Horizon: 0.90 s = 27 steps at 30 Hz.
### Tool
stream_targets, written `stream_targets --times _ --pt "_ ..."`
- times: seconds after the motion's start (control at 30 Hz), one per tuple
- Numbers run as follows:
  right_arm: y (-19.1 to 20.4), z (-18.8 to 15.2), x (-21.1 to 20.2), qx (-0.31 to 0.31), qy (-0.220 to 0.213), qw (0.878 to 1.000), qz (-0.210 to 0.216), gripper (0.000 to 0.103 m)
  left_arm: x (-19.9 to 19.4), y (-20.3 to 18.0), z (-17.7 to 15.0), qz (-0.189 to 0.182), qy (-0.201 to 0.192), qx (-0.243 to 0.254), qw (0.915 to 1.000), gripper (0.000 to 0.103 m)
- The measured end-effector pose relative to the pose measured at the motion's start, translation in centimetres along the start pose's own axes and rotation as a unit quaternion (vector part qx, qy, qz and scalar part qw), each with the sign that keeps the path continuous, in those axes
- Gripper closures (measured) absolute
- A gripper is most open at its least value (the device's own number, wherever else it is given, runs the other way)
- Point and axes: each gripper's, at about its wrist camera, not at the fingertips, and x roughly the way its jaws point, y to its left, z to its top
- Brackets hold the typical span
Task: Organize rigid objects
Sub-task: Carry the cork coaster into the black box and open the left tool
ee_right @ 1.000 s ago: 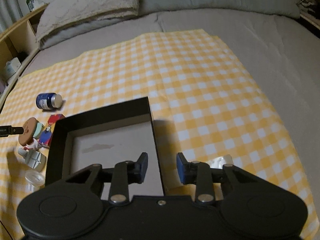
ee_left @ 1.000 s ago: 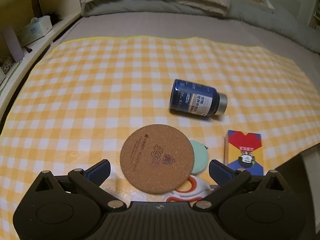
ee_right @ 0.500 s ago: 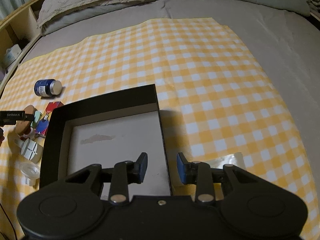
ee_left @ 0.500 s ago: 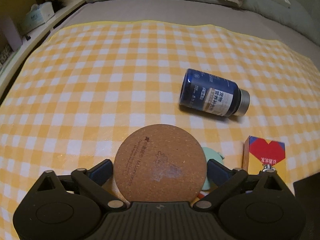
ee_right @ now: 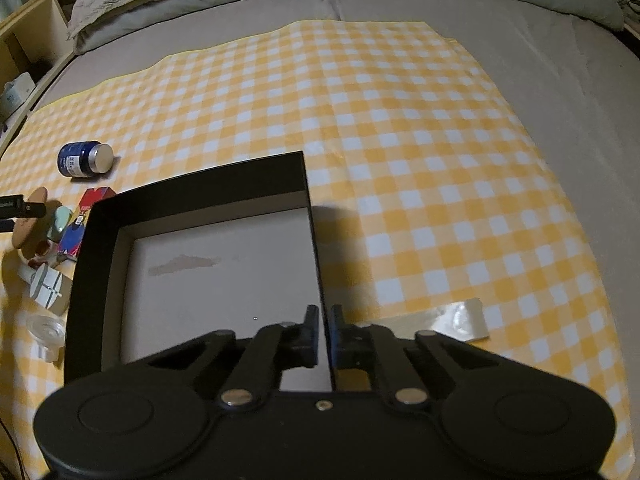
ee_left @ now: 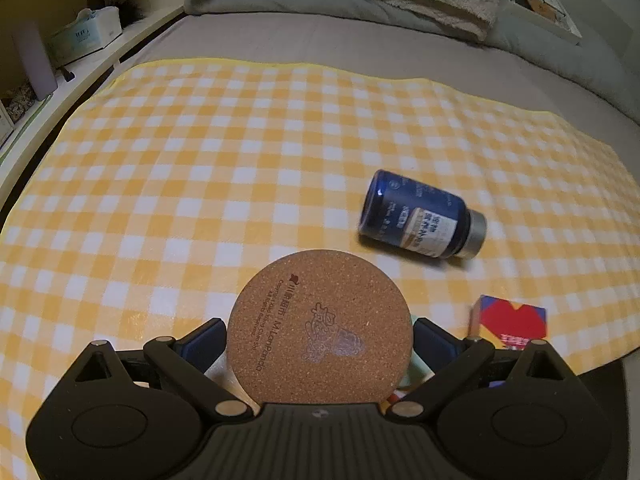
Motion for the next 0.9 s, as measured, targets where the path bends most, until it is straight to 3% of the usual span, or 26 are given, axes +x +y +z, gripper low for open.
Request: stream_targets --times 0.2,0.43,0.73,0.9 --pt "0.1 0.0 -0.2 -0.004 -0.002 1.0 -0.003 0.099 -2.2 -2.0 0.6 -0.032 -0.019 0.003 0.9993 0.005" --pt "0.4 0.1 -0.1 -0.009 -0.002 1.0 -0.007 0.099 -5.6 -7.7 -1.0 -0.081 -0.047 0.054 0.9941 0.005" --pt "0.3 0.1 -0.2 -0.014 -0.002 1.0 -0.007 0.099 -9.1 -15.0 -3.5 -0.143 -0.068 0.118 0.9802 0.005" --pt "0.2 0.1 -0.2 -0.014 -0.002 1.0 -0.006 0.099 -9.3 -19.0 -4.9 -0.168 -0.057 0.153 0.9722 0.005"
